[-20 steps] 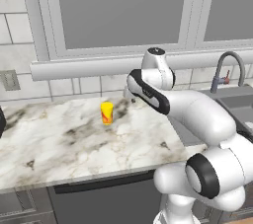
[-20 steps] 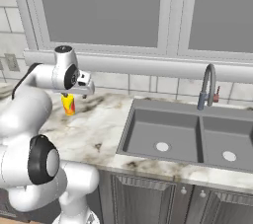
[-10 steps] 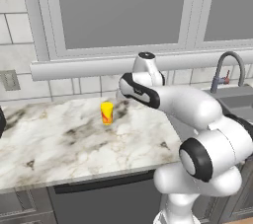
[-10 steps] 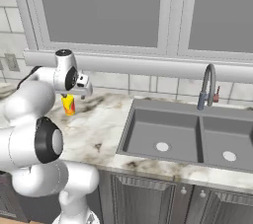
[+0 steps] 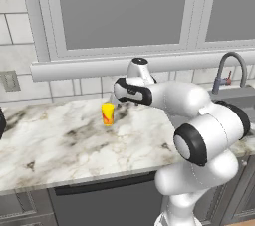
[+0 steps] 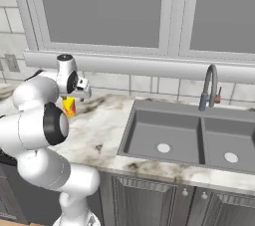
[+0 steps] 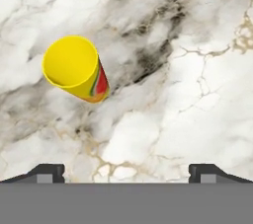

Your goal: Place the cup in the left basin and the mug in the right basin of the sink.

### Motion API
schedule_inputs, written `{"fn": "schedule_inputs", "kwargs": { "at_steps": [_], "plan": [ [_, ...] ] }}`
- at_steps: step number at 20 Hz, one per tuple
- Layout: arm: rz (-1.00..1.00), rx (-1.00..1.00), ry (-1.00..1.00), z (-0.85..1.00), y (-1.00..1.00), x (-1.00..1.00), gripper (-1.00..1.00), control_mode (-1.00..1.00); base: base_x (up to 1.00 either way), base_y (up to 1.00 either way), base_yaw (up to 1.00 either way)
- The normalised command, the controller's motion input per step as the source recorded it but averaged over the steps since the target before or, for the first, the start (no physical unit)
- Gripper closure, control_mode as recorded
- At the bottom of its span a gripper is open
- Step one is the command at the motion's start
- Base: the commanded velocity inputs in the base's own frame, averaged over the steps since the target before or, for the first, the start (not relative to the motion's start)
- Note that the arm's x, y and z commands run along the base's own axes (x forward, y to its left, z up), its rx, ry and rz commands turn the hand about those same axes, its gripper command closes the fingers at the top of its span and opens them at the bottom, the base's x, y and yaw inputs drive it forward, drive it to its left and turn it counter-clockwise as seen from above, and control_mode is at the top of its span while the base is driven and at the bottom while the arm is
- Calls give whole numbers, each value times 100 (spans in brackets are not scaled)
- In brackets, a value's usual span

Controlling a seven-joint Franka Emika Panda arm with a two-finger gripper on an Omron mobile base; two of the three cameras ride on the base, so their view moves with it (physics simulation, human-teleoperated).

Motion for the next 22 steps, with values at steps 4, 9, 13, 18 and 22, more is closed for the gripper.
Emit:
{"fn": "schedule_inputs", "kwargs": {
  "at_steps": [4, 9, 13, 18, 22],
  "plan": [
    [0, 2, 1, -19, 14, 34, -100, -100, 0, 0, 0],
    [0, 1, 3, -25, 11, 39, -100, -100, 0, 0, 0],
    [0, 0, 5, -24, 10, 41, -100, -100, 0, 0, 0],
    [0, 0, 5, -16, 9, 41, -100, -100, 0, 0, 0],
    [0, 0, 5, -14, 10, 43, -100, -100, 0, 0, 0]
  ]
}}
